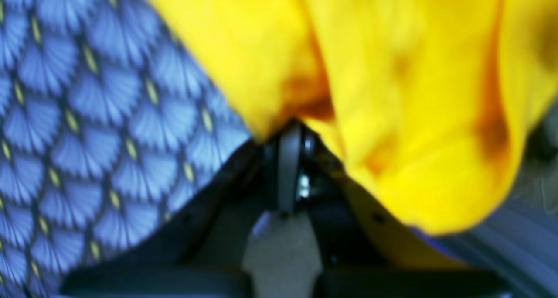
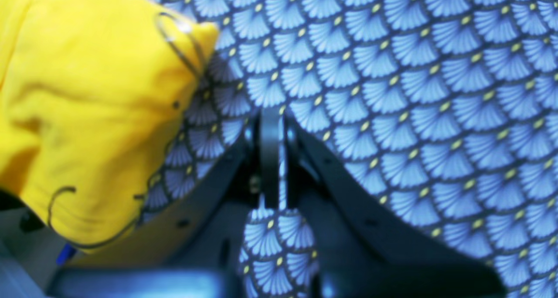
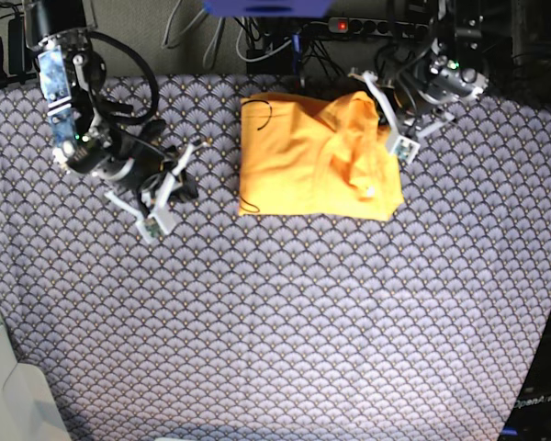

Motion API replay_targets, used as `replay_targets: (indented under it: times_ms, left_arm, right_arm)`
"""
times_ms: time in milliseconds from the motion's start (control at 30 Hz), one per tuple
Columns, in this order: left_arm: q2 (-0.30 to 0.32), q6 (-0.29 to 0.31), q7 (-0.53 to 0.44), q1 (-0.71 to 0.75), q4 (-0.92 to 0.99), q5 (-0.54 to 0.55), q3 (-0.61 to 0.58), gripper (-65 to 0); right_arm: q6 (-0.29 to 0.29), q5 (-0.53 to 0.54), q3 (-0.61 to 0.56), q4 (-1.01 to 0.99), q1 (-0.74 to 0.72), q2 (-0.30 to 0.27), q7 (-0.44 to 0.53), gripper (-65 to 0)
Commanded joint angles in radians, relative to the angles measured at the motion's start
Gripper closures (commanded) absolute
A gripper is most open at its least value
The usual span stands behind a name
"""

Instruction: Fold the T-shirt properly

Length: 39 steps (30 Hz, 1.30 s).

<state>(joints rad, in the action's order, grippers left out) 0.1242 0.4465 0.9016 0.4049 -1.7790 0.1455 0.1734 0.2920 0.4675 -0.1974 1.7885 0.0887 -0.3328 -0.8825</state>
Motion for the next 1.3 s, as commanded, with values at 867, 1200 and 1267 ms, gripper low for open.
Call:
replay_targets:
  times_ms: [867,1200,1267]
  left_arm:
    - [-0.169,-0.012,0.015,-0.433,0.12,-0.017,0.143,0.0]
    - [-0.162,-0.008,0.081,-0.37,0.055,-0.025,0.297,0.0]
    - [-0.162,-0.005,0.081,-0.343,0.069,-0.02,0.352,0.0]
  right_arm:
    - [0.006,0.009,-0.08,0.018,0.089,0.01,0.026,0.0]
    - [0.006,0.007,0.0,0.014,0.01,-0.052,0.026,0.0]
    - [0.006,0.007,0.0,-0.014,-0.033,-0.061,0.026,0.0]
